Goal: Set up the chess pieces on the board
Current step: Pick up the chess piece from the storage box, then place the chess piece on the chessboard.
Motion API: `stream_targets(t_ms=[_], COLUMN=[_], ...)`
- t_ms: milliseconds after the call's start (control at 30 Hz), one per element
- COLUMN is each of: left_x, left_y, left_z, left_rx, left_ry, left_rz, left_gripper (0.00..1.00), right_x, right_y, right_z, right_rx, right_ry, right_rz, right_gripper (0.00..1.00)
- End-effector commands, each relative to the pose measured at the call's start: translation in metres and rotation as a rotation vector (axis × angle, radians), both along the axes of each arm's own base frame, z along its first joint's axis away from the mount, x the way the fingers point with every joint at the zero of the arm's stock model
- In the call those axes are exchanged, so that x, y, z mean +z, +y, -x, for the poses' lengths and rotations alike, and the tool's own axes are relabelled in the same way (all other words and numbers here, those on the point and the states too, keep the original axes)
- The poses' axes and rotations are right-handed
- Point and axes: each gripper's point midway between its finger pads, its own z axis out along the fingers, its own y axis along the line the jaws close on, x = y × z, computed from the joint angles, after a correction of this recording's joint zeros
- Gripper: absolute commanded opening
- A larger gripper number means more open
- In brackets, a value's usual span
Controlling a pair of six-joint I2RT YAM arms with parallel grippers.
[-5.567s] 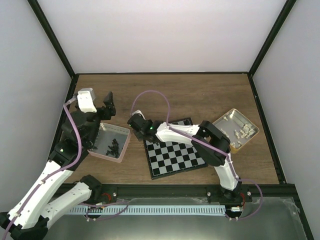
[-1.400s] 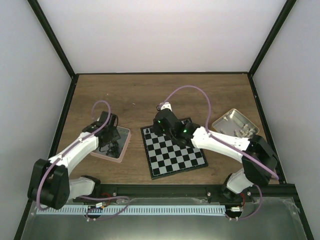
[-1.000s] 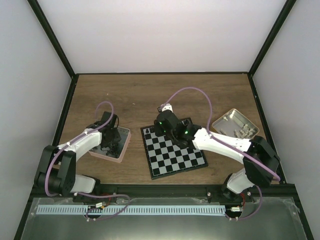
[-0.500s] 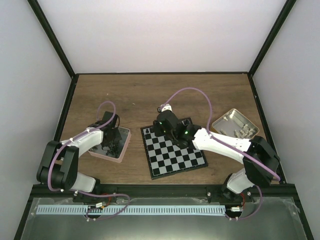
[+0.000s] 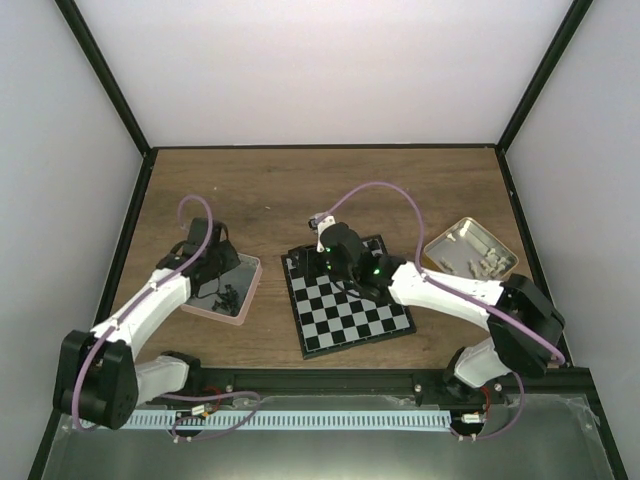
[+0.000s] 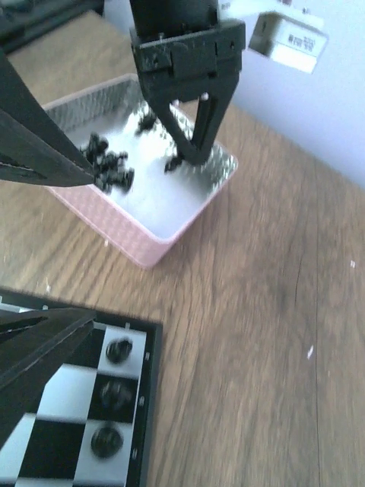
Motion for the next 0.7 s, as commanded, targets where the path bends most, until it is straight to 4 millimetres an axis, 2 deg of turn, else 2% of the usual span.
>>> stream_targets(t_ms=[0,167,267,367,500,667], left_x=[0.046,0.106,0.136,0.159,0.167,0.163], left_y=[-0.035,-0.082,-0.096,-0.103,-0.108,-0.112], left_z=[-0.009,-0.001,0.005,0.009,0.011,0.013], left_rx=[-0.124,-0.285,-0.302,-0.302,-0.304,-0.317], left_ry=[-0.134,-0.250,-0.287,-0.324,-0.325,-0.314], left_rz=[0.187,0.470,0.623,0.735,0.798,0.837], left_gripper=[0.16,0.17,0.17,0.17,0.17,0.17], right_x=[0.050,0.074,0.085,0.099,0.108,0.098], right_y=[0.023,0.032,0.033,0.034,0.041,0.049], right_z=[0.013,0.022,0.023,0.018,0.014,0.013], right_rx=[0.115,0.188,0.187,0.162,0.169,0.178], right_ry=[-0.023,-0.024,-0.028,-0.036,-0.025,0.027], right_rz=[-0.235,-0.374,-0.437,-0.478,-0.484,-0.470], right_gripper=[0.47,0.51,0.56,0.57,0.57,0.52])
